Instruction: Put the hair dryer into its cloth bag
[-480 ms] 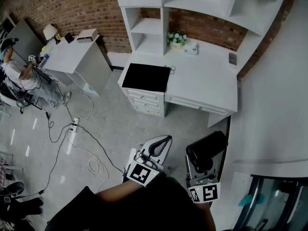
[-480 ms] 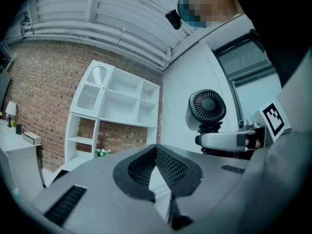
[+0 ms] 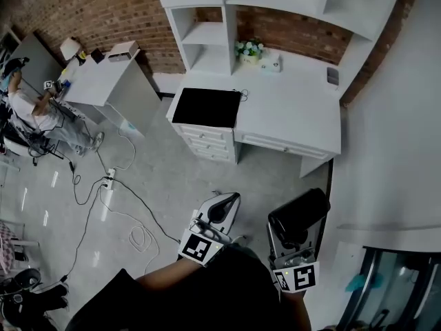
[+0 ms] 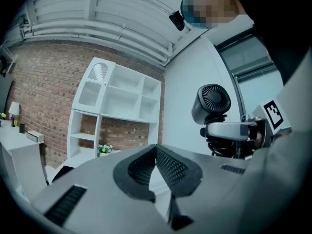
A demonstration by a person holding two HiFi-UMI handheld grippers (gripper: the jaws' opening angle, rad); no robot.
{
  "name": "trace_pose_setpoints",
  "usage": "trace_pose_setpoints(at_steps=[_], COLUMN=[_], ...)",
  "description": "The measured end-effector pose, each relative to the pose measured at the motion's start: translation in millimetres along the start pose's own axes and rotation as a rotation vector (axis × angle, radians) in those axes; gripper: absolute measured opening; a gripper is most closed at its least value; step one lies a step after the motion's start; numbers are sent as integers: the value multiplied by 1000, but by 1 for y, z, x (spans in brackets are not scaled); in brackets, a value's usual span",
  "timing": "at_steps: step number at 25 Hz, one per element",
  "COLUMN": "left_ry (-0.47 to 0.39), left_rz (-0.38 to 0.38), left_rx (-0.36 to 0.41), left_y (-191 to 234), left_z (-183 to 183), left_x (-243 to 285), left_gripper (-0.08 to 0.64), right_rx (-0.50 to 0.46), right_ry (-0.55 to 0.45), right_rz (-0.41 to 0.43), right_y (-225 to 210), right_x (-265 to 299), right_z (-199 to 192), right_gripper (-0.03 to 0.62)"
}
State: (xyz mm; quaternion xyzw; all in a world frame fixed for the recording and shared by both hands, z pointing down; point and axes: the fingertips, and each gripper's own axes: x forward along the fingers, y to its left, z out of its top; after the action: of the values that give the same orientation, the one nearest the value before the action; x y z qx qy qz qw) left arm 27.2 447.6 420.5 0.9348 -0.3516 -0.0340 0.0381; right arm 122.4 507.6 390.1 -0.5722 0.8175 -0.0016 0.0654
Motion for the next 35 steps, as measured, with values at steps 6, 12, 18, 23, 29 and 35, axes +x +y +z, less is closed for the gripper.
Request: trace_pose_setpoints(at_steps=[6, 12, 18, 23, 29, 35], left_ry=[-3, -29, -41, -57, -107, -95], left_rz=[-14, -48, -72, -108, -141, -158], left_rx=[-9, -24, -77, -130, -105, -125], left_y=[15, 39, 83, 126, 175, 212], left_z=[3, 10, 19, 46, 68, 66], left_x=[31, 65, 99, 126, 146, 158], left_gripper=[17, 17, 17, 17, 17, 17], right_rx=[67, 29, -20, -61, -22, -20], right_ry=[6, 22, -24, -101, -154, -131], right_rz=[-33, -71, -126, -181, -223, -229], right_y=[-28, -49, -70, -86, -83, -73], right_x=[16, 46, 96, 145, 198, 244], right_z=[-4, -3, 11, 34, 46, 41], right_gripper=[250, 250, 250, 251, 252, 252])
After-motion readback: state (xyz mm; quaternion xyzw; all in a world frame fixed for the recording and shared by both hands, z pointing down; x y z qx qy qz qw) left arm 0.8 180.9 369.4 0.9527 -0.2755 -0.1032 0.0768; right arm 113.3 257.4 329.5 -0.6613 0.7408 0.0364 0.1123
